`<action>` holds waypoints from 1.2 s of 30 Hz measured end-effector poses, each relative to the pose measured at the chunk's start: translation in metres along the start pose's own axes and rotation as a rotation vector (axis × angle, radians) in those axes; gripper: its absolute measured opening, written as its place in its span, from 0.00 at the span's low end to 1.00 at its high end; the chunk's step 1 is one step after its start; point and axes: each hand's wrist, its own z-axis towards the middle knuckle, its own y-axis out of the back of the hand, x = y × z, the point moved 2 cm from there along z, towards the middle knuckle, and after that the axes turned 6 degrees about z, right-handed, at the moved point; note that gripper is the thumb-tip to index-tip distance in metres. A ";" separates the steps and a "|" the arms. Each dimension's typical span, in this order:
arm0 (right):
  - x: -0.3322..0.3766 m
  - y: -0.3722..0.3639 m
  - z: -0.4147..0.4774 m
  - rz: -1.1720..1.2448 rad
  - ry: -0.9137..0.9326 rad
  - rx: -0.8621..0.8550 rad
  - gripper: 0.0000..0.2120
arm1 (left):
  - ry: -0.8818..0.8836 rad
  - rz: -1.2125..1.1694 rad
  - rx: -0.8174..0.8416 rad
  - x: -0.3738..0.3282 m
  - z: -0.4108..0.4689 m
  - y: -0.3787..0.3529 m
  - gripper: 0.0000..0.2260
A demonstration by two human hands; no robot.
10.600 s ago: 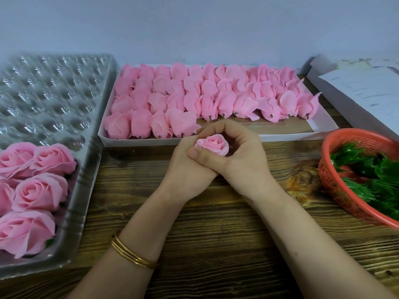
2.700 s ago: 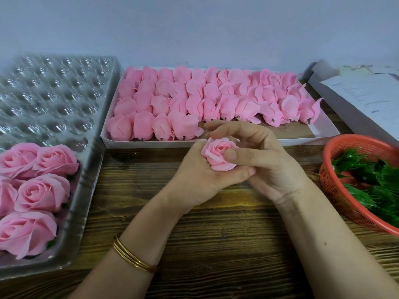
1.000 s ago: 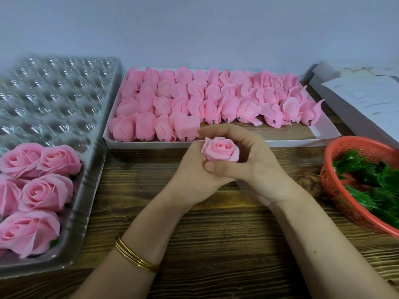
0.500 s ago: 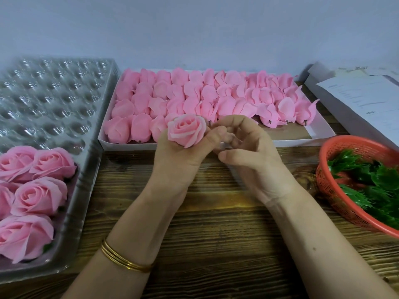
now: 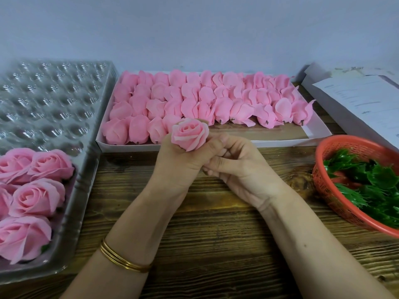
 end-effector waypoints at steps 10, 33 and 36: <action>-0.004 0.001 0.001 0.100 -0.009 0.055 0.13 | 0.043 -0.008 -0.010 -0.001 -0.002 -0.003 0.06; -0.002 0.007 0.003 -0.035 0.033 -0.002 0.16 | 0.186 0.370 -0.125 -0.018 -0.004 0.016 0.47; -0.003 0.007 0.002 -0.073 0.041 -0.012 0.15 | 0.164 0.542 -0.139 -0.042 -0.004 0.032 0.47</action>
